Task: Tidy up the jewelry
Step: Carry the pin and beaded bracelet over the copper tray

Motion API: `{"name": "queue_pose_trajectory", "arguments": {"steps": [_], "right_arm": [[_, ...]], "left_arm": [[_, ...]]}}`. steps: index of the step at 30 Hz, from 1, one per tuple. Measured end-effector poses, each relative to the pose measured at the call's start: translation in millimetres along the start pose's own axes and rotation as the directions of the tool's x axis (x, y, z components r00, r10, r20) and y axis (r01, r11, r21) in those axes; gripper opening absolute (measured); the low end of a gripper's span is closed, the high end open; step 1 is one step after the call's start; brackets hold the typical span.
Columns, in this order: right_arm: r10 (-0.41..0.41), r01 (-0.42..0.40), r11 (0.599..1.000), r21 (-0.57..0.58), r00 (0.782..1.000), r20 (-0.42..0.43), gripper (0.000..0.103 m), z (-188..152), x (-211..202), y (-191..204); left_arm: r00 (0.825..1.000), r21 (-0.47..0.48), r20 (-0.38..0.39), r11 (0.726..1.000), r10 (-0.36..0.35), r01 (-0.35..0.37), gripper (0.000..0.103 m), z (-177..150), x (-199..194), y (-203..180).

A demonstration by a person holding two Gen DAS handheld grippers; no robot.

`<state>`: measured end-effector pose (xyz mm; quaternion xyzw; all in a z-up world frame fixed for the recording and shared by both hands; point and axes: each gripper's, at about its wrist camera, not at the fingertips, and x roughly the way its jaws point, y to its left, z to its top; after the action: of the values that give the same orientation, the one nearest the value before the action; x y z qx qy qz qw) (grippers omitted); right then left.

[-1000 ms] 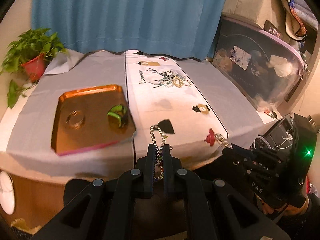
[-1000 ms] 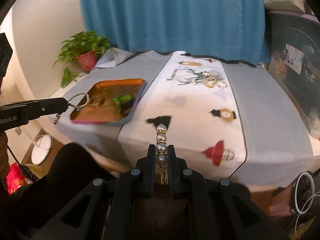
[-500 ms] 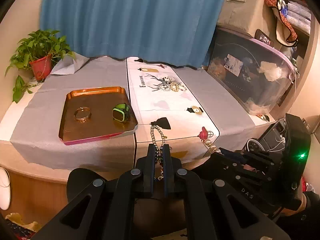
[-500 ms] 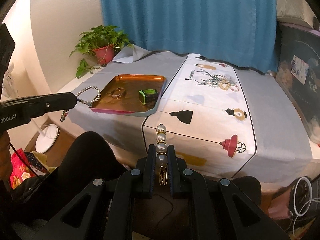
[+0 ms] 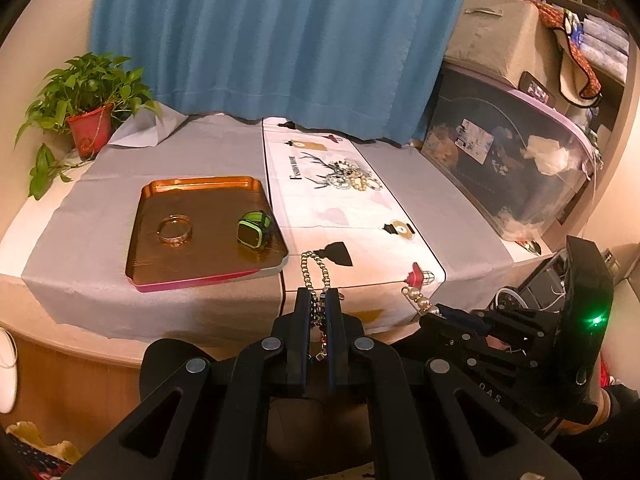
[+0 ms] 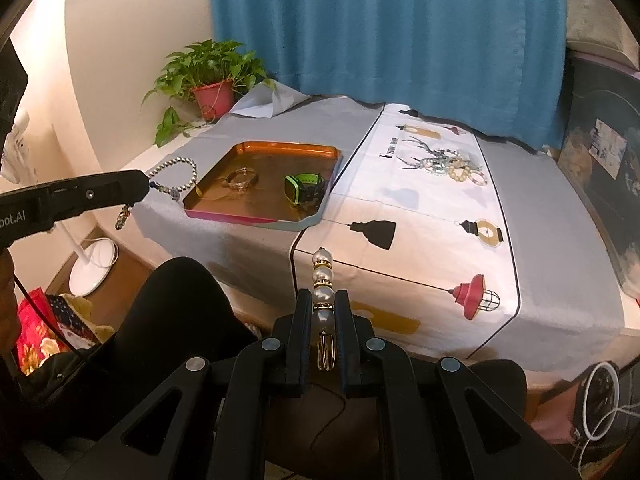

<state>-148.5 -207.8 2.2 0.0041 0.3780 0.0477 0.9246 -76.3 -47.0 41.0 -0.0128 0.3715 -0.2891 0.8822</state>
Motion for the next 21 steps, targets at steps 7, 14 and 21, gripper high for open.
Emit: {"name": "queue_pose_trajectory", "arguments": {"steps": [7,14,21], "right_arm": [[0.002,-0.002,1.000,-0.022,1.000,-0.016,0.012,15.8,19.6,4.1],[0.030,-0.031,0.998,-0.049,0.999,-0.018,0.012,51.0,51.2,7.6],[0.074,-0.076,0.995,-0.069,0.997,-0.028,0.012,107.7,110.9,13.6]], "left_arm": [[1.000,-0.034,0.003,0.999,0.023,-0.023,0.005,12.9,9.5,24.3],[0.997,-0.073,0.011,0.994,0.078,-0.077,0.005,37.6,25.7,60.5],[0.994,-0.116,-0.012,0.988,0.104,-0.105,0.005,74.4,68.6,105.4]]}}
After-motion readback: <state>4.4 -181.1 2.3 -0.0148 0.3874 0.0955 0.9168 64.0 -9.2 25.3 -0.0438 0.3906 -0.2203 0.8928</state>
